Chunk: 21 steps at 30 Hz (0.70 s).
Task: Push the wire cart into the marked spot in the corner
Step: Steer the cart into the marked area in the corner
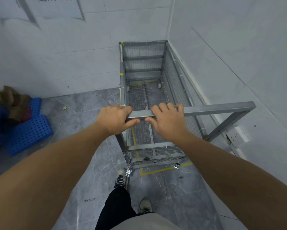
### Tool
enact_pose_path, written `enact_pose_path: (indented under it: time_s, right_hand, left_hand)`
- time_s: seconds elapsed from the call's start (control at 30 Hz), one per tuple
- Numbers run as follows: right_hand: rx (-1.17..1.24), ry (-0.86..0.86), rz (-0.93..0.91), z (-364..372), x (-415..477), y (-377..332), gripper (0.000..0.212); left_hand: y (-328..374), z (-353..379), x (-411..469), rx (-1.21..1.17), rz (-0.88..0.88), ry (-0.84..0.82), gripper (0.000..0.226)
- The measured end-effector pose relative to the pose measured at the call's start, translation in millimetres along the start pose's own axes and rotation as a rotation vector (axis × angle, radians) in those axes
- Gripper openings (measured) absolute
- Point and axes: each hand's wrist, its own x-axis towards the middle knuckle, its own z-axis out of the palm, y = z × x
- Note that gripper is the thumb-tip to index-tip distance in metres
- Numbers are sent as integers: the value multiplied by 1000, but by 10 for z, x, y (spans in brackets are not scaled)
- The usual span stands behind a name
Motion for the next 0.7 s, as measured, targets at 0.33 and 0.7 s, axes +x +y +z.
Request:
enact_pose_path:
  time_s: [0.33,0.7]
  right_hand:
    - [11,-32,8,-2,0,-10,49]
    - [15,-56,20,-18,1,-17,50]
  left_hand:
    - [-20,21,1,-47,20,34,54]
    - [8,21,-32,-46,-4,46,48]
